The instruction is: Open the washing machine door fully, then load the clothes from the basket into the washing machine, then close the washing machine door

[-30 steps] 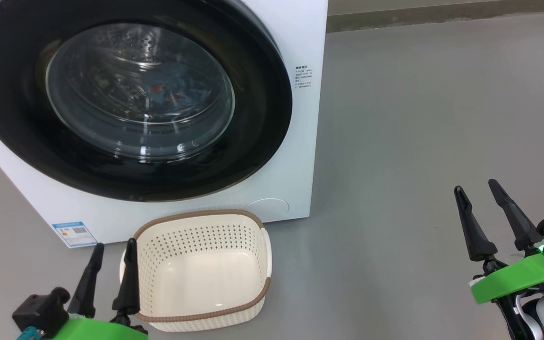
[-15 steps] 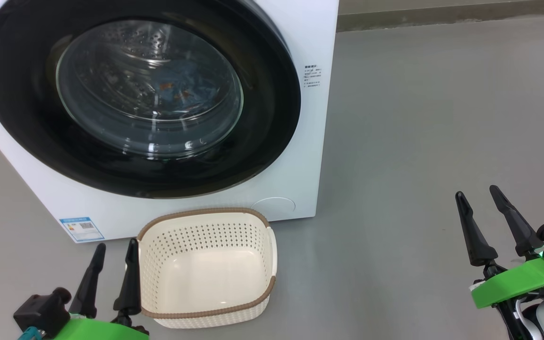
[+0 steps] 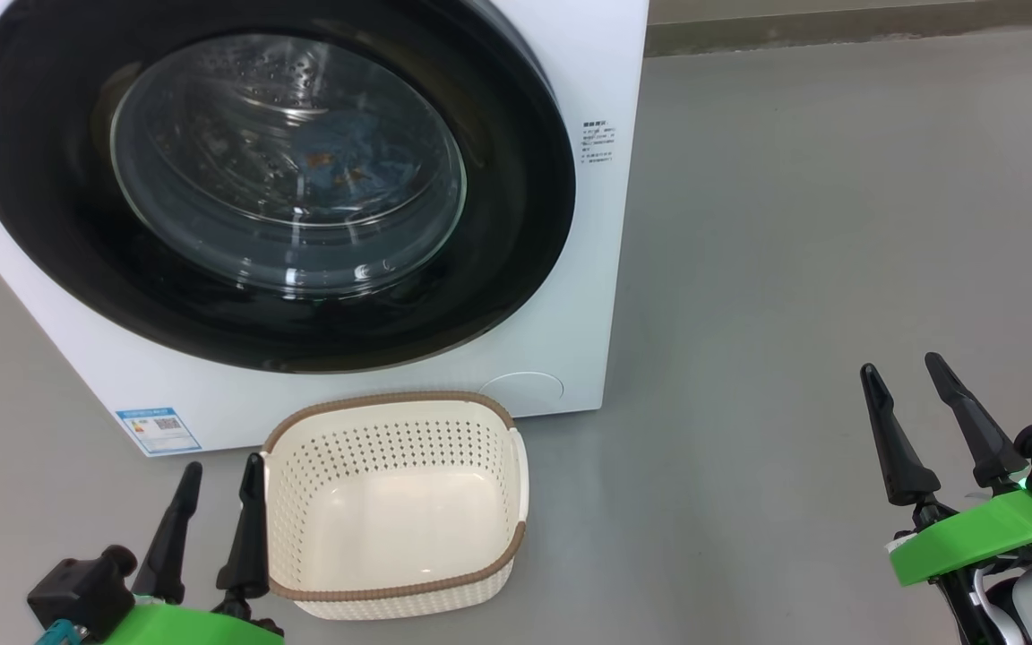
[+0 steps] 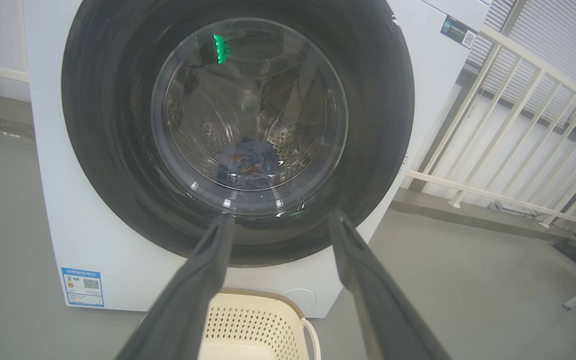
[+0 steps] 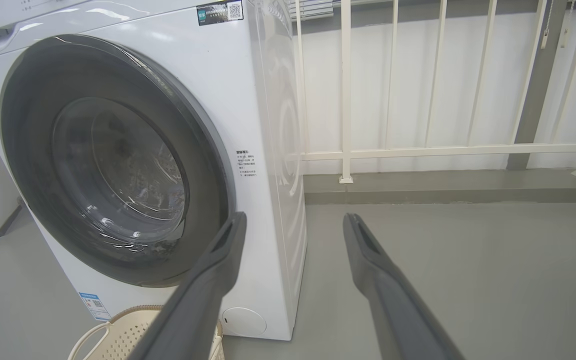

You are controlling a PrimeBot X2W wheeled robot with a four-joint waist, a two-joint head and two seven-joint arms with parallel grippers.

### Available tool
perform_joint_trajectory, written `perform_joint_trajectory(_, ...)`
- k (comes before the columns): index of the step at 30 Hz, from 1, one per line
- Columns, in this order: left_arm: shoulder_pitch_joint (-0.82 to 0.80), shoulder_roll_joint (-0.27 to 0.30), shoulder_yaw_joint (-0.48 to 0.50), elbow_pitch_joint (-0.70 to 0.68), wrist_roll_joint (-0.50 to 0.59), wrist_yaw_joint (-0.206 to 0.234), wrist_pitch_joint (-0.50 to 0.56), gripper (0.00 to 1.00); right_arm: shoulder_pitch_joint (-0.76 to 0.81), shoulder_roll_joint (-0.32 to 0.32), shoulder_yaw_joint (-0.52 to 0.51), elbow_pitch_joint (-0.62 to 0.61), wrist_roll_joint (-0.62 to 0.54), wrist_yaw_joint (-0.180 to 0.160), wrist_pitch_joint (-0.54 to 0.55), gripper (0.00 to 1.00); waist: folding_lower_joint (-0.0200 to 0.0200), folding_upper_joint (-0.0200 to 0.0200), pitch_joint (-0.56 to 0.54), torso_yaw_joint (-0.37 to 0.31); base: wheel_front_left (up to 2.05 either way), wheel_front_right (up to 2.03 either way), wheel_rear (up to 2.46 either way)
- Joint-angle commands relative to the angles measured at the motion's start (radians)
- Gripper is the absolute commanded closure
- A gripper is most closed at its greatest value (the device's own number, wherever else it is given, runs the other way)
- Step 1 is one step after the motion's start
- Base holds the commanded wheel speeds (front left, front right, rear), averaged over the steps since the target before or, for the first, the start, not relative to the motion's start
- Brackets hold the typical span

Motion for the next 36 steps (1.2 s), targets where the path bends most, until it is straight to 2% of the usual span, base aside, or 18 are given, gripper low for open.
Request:
perform_joint_trajectory(1, -0.013, 0.024, 0.032, -0.026, -0.007, 0.005, -0.006, 0.00, -0.011, -0.015, 0.012, -0.022, -0.015, -0.003, -0.005, 0.00, 0.0000, 0.0000, -0.001, 0.000, 0.00, 0.00, 0.00)
perform_joint_trajectory(32, -0.021, 0.032, 0.028, -0.019, -0.030, 0.007, -0.006, 0.00, -0.018, 0.007, 0.015, -0.012, -0.005, -0.003, -0.005, 0.00, 0.0000, 0.0000, -0.001, 0.005, 0.00, 0.00, 0.00)
perform_joint_trajectory(33, 0.000, 0.007, -0.002, 0.004, -0.017, 0.003, 0.000, 1.00, 0.001, 0.022, 0.000, 0.010, 0.001, 0.000, 0.000, 1.00, 0.0000, 0.0000, -0.001, 0.005, 0.00, 0.00, 0.00)
perform_joint_trajectory(36, 0.019, -0.012, -0.006, 0.035, -0.018, 0.003, 0.001, 1.00, 0.022, 0.047, 0.011, 0.044, 0.007, 0.000, 0.001, 1.00, 0.0000, 0.0000, -0.001, 0.005, 0.00, 0.00, 0.00)
